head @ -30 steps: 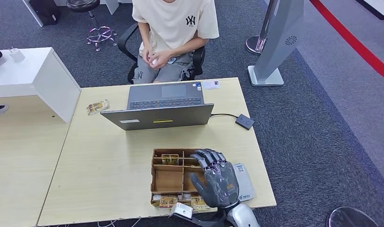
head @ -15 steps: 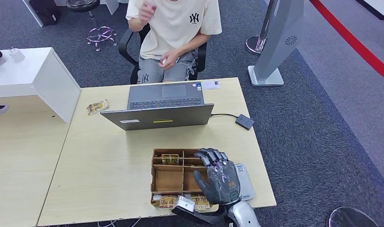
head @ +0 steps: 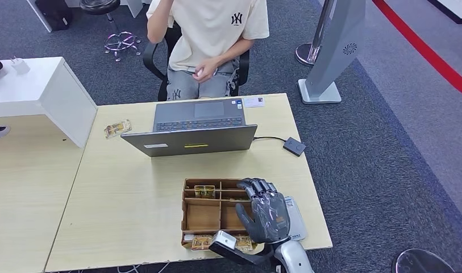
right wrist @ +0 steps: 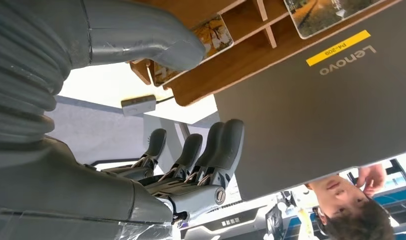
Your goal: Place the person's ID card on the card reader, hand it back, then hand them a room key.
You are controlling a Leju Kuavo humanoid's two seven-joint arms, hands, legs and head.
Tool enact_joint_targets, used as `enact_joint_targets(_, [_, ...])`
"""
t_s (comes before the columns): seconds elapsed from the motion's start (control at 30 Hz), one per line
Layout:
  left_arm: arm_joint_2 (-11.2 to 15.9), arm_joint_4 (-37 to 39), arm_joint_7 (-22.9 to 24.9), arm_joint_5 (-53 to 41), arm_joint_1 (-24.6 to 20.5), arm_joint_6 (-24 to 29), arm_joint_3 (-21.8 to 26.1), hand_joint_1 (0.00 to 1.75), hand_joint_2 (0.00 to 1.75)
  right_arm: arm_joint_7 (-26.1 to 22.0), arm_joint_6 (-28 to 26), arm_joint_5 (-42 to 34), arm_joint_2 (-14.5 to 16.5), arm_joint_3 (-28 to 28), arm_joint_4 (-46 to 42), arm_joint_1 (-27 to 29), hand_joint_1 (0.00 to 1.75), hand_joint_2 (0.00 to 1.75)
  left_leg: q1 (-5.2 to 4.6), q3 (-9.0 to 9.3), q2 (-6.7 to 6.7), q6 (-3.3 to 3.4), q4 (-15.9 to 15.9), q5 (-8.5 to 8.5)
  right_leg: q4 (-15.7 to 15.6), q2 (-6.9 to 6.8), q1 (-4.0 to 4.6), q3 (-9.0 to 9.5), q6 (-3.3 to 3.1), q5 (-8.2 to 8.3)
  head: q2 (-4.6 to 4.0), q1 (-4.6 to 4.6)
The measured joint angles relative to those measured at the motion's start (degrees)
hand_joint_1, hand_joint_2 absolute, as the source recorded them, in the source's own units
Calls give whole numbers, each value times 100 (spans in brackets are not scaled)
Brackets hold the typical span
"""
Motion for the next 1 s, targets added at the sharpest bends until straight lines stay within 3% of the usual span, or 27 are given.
enact_joint_targets(0.47, [2, 0, 0, -18, 0, -1, 0, 0, 0, 20, -2, 34, 39, -179, 312, -99, 79, 175, 0, 0, 0, 0, 0, 0, 0, 0, 0, 0, 0, 0, 0, 0])
enact_joint_targets(0.57, [3, 0, 0, -18, 0, -2, 0, 0, 0, 46, -2, 55, 40, -187, 356, -100, 100, 175, 0, 0, 0, 0, 0, 0, 0, 0, 0, 0, 0, 0, 0, 0])
enact_joint_targets(0.7, [4, 0, 0, -18, 0, -2, 0, 0, 0, 95, -2, 90, 39, -202, 427, -100, 169, 175, 0, 0, 0, 0, 0, 0, 0, 0, 0, 0, 0, 0, 0, 0])
enact_joint_targets(1.0, [4, 0, -2, -18, 0, -9, 0, 0, 0, 116, -6, 82, 39, -245, 510, -120, 175, 175, 0, 0, 0, 0, 0, 0, 0, 0, 0, 0, 0, 0, 0, 0])
